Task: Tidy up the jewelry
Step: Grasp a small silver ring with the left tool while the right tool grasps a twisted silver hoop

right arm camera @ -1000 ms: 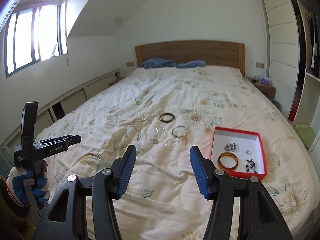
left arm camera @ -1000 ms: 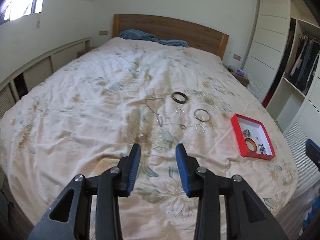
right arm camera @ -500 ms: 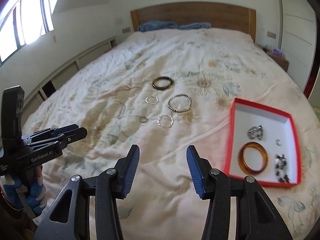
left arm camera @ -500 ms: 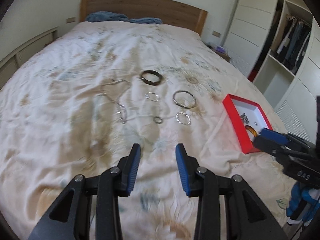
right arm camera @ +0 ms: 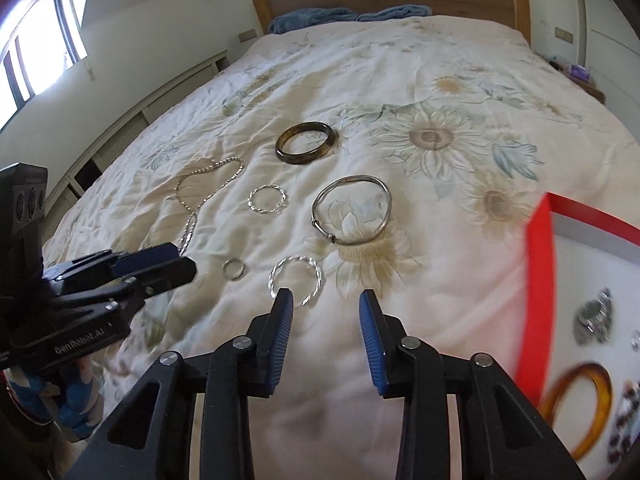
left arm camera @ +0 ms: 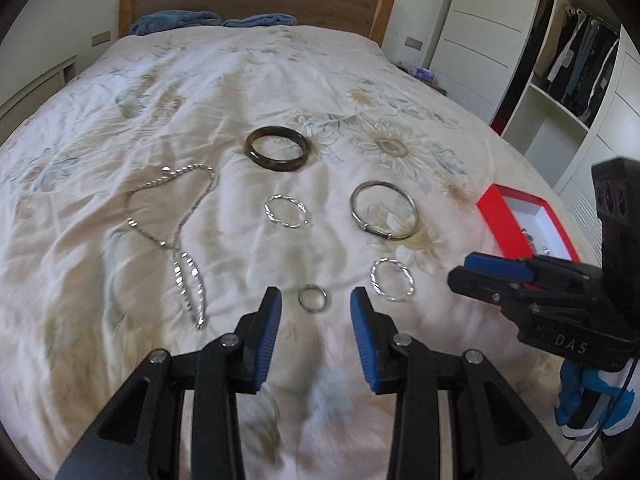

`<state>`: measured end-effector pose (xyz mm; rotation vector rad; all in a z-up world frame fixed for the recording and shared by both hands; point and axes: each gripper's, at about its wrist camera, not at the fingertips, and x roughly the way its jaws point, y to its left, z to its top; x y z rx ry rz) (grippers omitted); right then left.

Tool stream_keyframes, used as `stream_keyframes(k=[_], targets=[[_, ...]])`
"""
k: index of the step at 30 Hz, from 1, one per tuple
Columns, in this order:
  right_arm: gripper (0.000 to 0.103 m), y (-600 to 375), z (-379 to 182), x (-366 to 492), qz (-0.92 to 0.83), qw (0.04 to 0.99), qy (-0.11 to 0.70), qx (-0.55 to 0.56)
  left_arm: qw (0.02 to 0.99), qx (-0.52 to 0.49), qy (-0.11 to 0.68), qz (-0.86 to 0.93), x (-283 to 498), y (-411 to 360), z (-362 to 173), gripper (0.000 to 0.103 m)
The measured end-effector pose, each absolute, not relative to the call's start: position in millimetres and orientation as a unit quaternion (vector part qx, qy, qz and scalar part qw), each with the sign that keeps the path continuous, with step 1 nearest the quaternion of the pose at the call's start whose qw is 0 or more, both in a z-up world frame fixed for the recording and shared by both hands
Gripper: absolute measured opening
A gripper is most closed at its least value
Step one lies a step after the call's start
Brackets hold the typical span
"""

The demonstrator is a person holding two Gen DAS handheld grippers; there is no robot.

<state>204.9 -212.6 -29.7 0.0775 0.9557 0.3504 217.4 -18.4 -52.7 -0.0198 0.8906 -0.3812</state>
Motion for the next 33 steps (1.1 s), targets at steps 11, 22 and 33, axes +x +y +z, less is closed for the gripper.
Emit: stream_keyframes(k=[11, 22, 33], targets=[[0.034, -200.4, -54.4, 234.0, 0.190, 0.858, 0.476, 0.022, 0.874, 0.014, 0.446, -0.190, 237.4, -25.4, -86.0, 0.034], [0.034, -183.9, -77.7, 243.5, 0.193, 0.852, 0.485, -0.023, 0.875, 0.024, 0.446, -0.185, 241.9, -27.6, -105.2, 0.020], [0.016, -191.2, -81.9, 245.0, 0.187, 0.861, 0.473, -0.015, 0.877, -0.030, 0.439, -0.193, 242.9, -9.7, -104.9, 0.009]])
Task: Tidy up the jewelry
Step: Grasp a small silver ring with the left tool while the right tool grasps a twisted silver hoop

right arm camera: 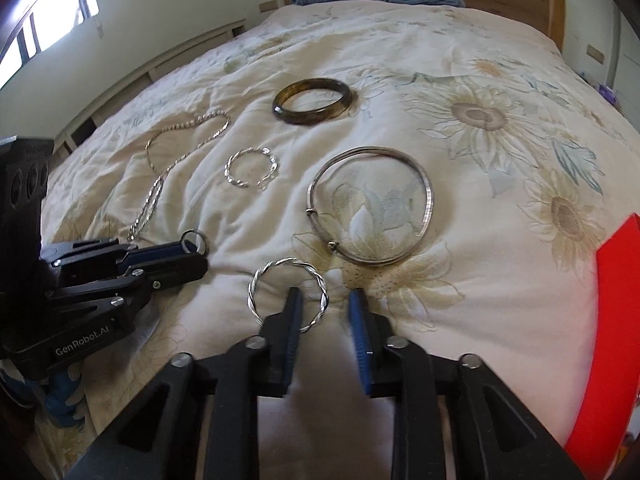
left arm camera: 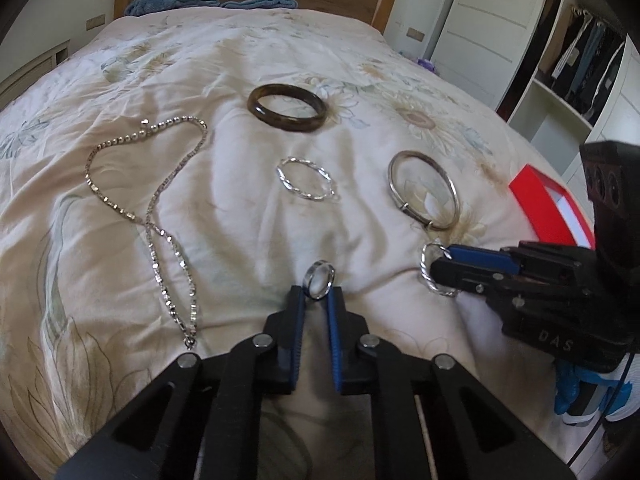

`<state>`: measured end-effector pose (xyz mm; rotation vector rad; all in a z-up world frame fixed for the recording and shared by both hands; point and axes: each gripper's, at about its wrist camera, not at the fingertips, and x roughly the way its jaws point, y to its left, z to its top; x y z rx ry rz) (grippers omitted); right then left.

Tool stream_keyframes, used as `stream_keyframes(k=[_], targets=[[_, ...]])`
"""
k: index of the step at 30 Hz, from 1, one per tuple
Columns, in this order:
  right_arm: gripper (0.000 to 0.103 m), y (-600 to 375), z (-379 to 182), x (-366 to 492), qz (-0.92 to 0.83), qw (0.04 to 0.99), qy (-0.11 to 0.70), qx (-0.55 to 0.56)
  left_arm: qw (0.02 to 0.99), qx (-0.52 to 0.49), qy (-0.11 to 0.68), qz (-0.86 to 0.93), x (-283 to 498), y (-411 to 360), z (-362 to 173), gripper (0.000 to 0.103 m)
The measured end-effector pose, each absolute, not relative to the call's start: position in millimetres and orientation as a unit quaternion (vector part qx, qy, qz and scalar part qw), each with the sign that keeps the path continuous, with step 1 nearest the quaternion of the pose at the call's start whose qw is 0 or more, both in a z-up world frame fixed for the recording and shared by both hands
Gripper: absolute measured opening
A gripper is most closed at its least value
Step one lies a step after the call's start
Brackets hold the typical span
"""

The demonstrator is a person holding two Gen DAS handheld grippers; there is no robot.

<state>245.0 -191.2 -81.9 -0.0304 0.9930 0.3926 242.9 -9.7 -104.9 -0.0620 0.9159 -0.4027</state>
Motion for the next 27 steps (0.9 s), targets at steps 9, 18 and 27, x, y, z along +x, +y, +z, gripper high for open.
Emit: stream_keyframes(k=[9, 18, 27], targets=[[0.008, -195.8, -75.3, 237.7, 0.183, 0.864, 0.469, -0.002, 0.876, -0.051, 0.435, -0.201, 242.7, -4.4, -100.7, 0.006], [0.008, -197.5, -79.4, 239.0, 0.184, 0.863, 0.471, 0.001, 0.874, -0.066, 0.437, -0.204, 248.0, -2.3, -100.0, 0.008], [0.008, -200.4, -82.4, 239.5, 0.189, 0.862, 0.470, 0.014, 0.872, -0.069, 0.439, -0.207, 249.6, -5.0, -91.2, 0.031]])
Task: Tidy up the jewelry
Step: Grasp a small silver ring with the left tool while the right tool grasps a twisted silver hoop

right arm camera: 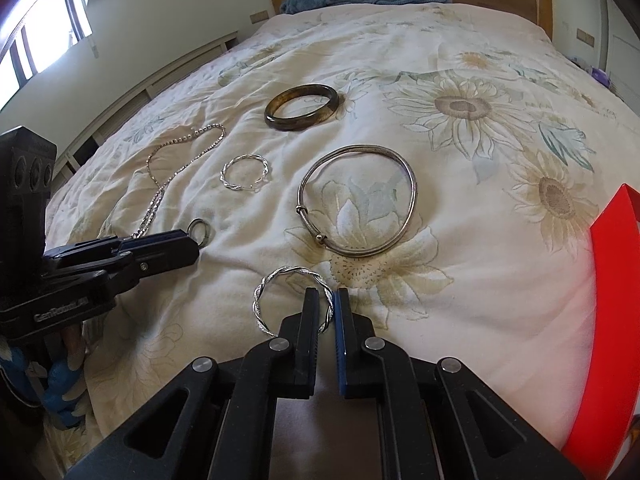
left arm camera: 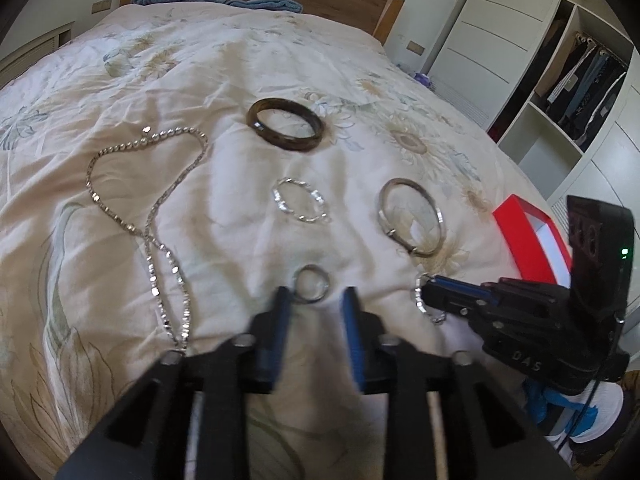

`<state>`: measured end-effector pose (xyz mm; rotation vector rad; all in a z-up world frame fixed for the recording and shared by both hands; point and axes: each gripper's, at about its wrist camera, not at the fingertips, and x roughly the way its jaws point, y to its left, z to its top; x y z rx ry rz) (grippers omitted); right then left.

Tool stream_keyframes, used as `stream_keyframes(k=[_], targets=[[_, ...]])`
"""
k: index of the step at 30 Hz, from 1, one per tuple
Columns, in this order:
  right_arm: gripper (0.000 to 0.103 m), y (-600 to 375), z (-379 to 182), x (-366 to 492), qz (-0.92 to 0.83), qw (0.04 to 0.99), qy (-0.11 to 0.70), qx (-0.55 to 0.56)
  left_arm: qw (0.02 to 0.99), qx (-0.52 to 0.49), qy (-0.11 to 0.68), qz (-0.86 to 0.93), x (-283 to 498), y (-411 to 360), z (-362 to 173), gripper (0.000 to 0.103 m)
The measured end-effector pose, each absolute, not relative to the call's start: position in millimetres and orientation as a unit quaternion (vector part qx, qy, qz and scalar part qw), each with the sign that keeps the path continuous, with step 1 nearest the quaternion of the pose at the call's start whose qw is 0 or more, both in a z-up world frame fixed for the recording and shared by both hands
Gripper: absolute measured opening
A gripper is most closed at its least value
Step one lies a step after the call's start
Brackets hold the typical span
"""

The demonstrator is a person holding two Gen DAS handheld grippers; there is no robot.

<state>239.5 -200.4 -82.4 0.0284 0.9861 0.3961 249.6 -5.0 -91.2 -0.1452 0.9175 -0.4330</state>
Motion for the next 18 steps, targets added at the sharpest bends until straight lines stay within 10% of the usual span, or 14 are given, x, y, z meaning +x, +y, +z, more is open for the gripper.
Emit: stream_keyframes(k=[18], targets=[[0.007, -197.5, -82.1, 239.0, 0.185, 0.864, 0.469, 0.006, 0.879, -0.027, 0.448, -0.158, 261.2, -25.2, -94.3, 0.019]])
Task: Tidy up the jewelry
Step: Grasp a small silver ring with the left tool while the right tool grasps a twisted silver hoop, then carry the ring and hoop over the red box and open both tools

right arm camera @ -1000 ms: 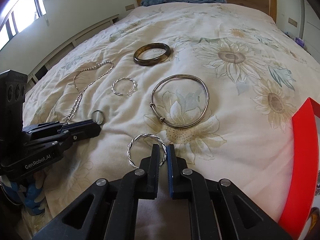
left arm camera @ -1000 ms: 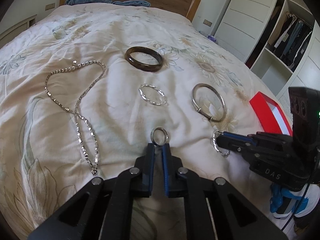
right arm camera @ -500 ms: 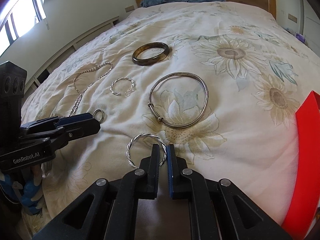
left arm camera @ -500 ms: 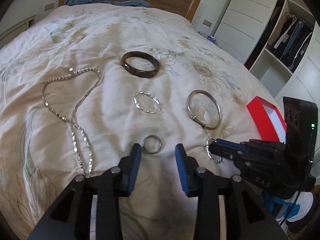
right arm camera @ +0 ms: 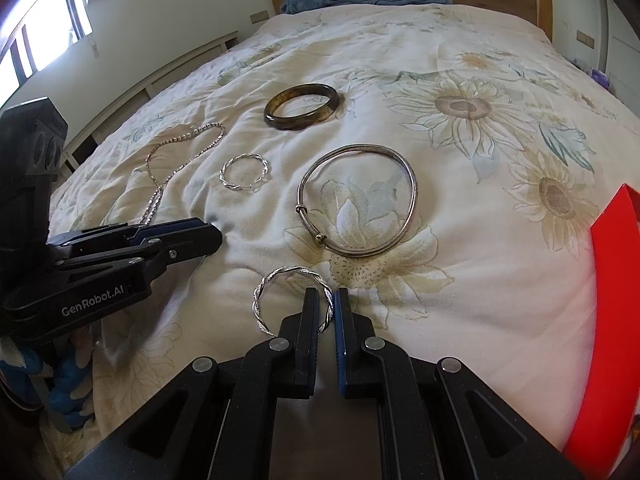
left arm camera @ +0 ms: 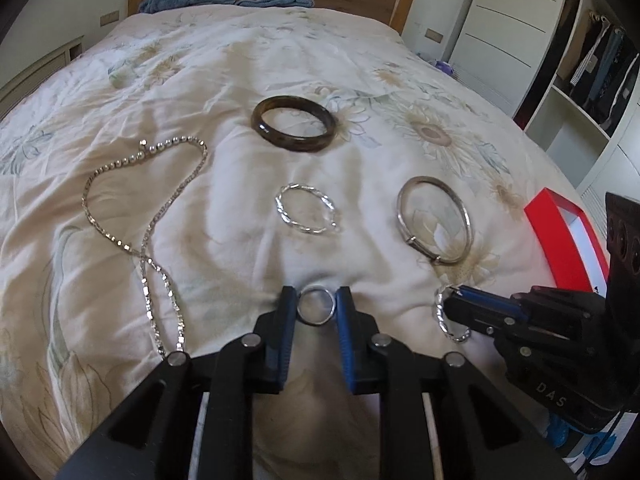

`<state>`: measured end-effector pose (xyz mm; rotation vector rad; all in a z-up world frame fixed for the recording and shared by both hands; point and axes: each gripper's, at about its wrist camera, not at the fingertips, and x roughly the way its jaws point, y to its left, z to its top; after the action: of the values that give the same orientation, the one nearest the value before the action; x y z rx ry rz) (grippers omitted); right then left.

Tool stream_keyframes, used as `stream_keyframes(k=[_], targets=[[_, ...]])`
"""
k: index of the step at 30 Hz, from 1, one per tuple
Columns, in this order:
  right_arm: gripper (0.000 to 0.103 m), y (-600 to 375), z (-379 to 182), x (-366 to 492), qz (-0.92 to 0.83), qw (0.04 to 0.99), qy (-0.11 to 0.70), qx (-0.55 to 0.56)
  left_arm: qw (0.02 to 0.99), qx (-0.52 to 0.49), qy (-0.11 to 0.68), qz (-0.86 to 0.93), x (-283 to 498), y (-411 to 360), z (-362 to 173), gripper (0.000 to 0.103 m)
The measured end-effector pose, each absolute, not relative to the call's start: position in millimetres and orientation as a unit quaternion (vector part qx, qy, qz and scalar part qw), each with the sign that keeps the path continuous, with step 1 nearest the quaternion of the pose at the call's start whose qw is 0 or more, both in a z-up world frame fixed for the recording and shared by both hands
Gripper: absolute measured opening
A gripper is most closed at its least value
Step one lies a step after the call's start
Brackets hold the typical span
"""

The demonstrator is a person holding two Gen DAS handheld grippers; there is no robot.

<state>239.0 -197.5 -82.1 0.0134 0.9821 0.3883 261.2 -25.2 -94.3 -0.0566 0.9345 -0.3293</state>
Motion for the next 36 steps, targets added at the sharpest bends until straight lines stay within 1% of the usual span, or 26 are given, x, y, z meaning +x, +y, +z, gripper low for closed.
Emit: stream_keyframes(k=[2, 11, 18, 22, 28, 32, 36], targets=[[0.006, -197.3, -78.3, 237.3, 0.183, 0.866, 0.466, 0.005, 0.880, -0.029, 0.446, -0.159, 257.2, -24.0, -89.1, 0.019], [0.006, -204.8, -52.4, 216.9, 0.180, 0.872, 0.454, 0.031, 0.887, -0.032, 0.436, -0.150, 233.0, -19.0, -56.0, 0.019], [0.006, -221.3, -9.7, 183.7, 0.175, 0.886, 0.427, 0.039, 0.889, -0.035, 0.426, -0.165, 205.6, -34.6, -20.7, 0.019], [0.006, -253.2, 12.7, 163.9, 0.152, 0.899, 0.409, 0.044, 0.885, -0.027, 0.420, -0.199, 190.7, -69.3, -0.8, 0.019], [0.006, -336.1, 30.5, 141.3, 0.089, 0.910, 0.402, 0.046, 0.867, -0.008, 0.422, -0.266, 175.6, -151.5, 15.6, 0.019], [0.006, -391.6, 31.2, 138.3, 0.052, 0.911, 0.407, 0.047, 0.851, 0.012, 0.427, -0.306, 167.7, -209.8, 14.0, 0.019], [0.006, -430.4, 22.6, 150.8, 0.034, 0.907, 0.416, 0.049, 0.831, 0.037, 0.442, -0.335, 162.8, -263.5, -0.7, 0.019]])
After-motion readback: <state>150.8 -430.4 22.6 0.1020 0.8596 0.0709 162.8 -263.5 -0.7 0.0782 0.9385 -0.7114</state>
